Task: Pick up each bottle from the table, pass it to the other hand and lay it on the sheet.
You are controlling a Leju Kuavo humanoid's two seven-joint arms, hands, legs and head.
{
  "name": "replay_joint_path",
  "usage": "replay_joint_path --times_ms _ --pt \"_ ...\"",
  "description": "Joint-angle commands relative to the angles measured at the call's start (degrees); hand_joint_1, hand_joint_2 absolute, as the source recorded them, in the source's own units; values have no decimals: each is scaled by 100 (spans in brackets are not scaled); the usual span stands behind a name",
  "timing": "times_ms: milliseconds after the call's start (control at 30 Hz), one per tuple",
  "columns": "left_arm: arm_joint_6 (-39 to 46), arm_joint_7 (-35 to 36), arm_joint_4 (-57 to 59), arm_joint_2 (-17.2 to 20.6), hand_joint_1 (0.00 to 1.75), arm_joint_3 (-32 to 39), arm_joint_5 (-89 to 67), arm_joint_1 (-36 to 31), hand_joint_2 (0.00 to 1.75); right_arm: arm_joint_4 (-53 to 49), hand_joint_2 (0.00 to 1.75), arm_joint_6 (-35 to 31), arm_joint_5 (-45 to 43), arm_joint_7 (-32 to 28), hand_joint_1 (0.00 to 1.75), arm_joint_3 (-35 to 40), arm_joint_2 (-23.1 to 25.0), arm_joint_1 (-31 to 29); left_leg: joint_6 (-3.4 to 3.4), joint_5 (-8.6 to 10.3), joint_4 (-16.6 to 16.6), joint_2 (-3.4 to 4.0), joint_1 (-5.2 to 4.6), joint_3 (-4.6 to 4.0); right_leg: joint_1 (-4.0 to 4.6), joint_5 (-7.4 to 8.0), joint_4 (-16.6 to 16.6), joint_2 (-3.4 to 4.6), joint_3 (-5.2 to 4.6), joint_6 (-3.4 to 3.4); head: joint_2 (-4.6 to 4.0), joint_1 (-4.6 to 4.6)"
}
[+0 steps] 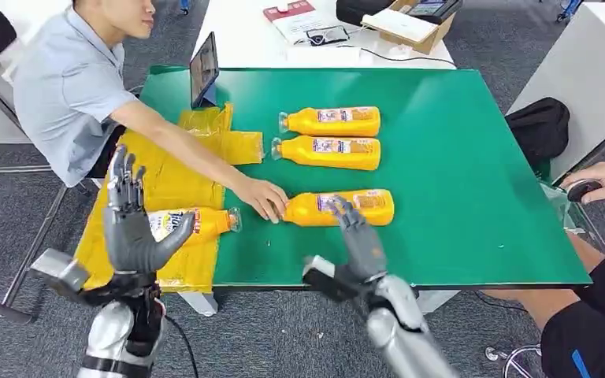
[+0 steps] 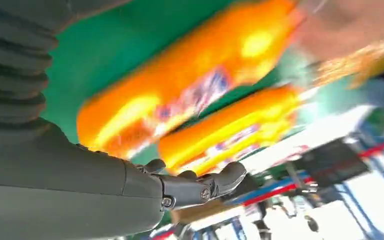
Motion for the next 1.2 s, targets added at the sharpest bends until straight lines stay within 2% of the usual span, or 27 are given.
replay_joint_path --times_ms 33,300,600,867,967,1033,1067,1100,1133,1167,1200 --pt "160 59 -190 45 0 -91 -87 60 175 2495 175 -234 546 243 0 -156 -282 -1595 -4 -4 -3 11 2 15 3 0 -3 12 12 -7 0 0" --pt "215 84 12 42 0 -46 -118 -85 175 2700 175 -365 621 214 0 -147 -193 -1629 -5 -5 -3 2 4 19 5 -7 0 2 17 -8 0 -2" --pt "142 515 826 65 0 274 217 -516 175 3381 175 29 777 440 0 -6 -129 -1894 -6 -1 -6 2 3 17 3 -2 0 3 15 -10 0 0" --pt "-15 574 839 62 0 231 330 -503 175 3854 175 498 1285 977 0 370 -213 -2346 -4 -5 -1 8 0 14 1 -6 7 9 10 -7 0 0" --pt "-24 578 884 54 0 208 331 -535 175 3929 175 610 1321 995 0 400 -210 -2467 -9 -16 1 13 5 38 6 -15 5 14 33 -15 0 -2" --pt "-44 582 919 54 0 172 329 -551 175 3991 175 712 1300 955 0 390 -209 -2523 -6 -4 1 1 2 17 3 -7 6 2 15 -9 0 0" --pt "-44 582 926 55 0 169 329 -553 175 4002 175 743 1307 913 30 404 -207 -2533 -8 -10 5 3 4 24 5 -11 8 5 22 -13 0 -2" --pt "-52 579 932 53 0 157 336 -550 175 4015 175 790 1264 829 105 380 -201 -2535 -9 -12 4 7 4 31 5 -12 8 9 27 -15 0 0" --pt "-60 575 942 55 0 147 347 -550 175 4054 175 920 1178 751 155 328 -196 -2535 -6 -4 0 2 5 17 5 -5 3 3 16 -9 0 0" --pt "-67 571 964 57 0 141 356 -566 175 4073 175 1009 1154 663 175 327 -212 -2542 -6 -5 1 0 3 20 4 -8 5 1 19 -11 0 -2" --pt "-76 560 986 57 0 133 378 -583 175 4071 175 999 1111 609 175 301 -222 -2534 -7 -8 1 0 4 26 4 -11 6 2 24 -13 0 0"
